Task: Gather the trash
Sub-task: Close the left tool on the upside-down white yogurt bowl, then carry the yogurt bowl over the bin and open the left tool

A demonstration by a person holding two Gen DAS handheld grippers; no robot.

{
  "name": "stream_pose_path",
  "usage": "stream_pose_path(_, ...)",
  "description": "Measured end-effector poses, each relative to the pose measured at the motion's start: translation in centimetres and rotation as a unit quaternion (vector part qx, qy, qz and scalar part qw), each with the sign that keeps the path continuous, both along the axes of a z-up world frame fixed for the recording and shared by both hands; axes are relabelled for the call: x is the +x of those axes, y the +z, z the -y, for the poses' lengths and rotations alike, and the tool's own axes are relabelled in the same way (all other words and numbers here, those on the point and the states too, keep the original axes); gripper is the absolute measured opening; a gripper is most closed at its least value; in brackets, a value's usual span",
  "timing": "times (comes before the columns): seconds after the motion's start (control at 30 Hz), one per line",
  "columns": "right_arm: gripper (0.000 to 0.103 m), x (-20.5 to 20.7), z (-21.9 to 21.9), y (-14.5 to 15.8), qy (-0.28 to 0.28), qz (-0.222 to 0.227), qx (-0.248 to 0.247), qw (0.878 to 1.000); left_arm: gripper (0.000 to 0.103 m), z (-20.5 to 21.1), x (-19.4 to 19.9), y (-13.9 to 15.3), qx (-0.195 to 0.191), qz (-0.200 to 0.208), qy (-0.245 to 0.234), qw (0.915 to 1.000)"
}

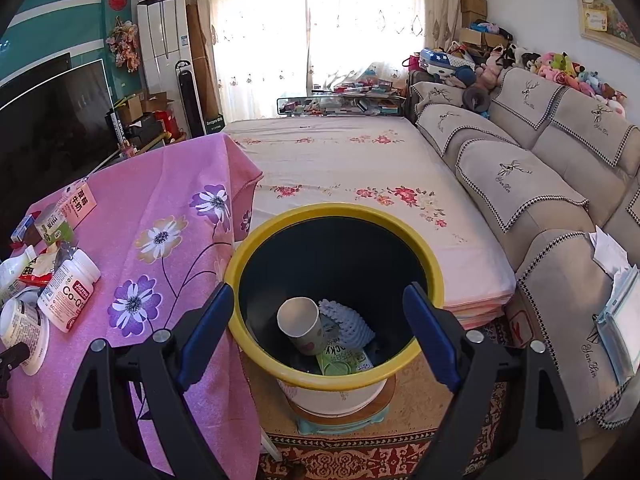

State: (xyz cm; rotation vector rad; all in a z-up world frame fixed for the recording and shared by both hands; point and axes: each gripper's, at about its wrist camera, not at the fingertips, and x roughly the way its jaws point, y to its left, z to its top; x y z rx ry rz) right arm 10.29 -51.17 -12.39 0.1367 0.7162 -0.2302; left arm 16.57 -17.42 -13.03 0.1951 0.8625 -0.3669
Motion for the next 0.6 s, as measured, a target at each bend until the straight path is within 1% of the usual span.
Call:
stream_pose_path(0.07,0.082,0.1,0.0,-0.2,0.002,-0.002,0.001,1.000,0.089,0.0,0.3,-0.3,0.004,-0.003,0.002,1.0000)
stream_pose_path(0.13,0.082,0.2,0.1,-0.4,0.001,-0.004,0.002,1.000,0.082,0.1,0.6,-0.7,0.004,-0.008,0.002,1.0000)
stream_pose_path(0.37,0.082,0.1,0.2,-0.3,0.002,-0.004,0.004,1.000,0.081,-0.1,0.3,-0.3,0.000,0.006,0.004,1.0000)
stream_pose_path(0.6,0.082,-0.9,0.6,0.4,-0.006,0.008,0.004,1.000,0.081,0.5,-1.8,3.1,-0.003,0.041,-0.015,0.9991)
